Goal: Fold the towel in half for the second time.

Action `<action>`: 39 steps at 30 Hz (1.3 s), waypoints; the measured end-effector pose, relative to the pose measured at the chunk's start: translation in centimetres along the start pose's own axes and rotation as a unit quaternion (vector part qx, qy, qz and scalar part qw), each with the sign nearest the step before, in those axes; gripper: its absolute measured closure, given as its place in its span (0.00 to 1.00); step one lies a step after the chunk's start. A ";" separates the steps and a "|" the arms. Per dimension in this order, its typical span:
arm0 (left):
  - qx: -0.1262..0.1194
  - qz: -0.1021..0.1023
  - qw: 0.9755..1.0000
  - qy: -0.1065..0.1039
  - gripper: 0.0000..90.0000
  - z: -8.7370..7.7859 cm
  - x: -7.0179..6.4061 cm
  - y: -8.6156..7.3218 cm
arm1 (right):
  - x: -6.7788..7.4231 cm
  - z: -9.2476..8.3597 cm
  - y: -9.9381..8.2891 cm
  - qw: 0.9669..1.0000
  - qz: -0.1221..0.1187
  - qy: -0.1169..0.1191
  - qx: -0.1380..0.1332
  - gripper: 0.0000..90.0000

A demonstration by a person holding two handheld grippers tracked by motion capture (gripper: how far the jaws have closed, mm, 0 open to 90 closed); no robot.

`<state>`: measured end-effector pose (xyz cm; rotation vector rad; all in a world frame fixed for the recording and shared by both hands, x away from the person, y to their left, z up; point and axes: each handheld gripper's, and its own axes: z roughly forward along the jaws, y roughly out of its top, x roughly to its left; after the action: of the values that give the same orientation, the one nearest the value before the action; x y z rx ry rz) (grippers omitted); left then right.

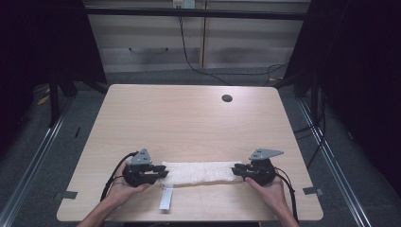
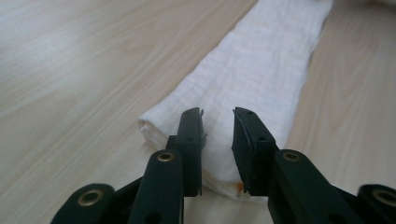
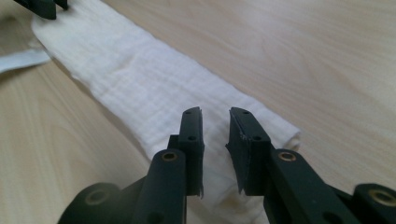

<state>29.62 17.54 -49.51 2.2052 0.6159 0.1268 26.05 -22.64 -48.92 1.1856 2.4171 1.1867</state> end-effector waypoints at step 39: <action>-0.078 -0.088 0.990 0.072 0.30 -7.3 1.8 -1.8 | -0.3 -5.6 0.4 0.992 0.041 -0.049 -0.109 0.46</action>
<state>28.34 24.48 -46.26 1.9939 0.8492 0.2349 23.77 -25.99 -45.03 1.2533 2.1240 1.3435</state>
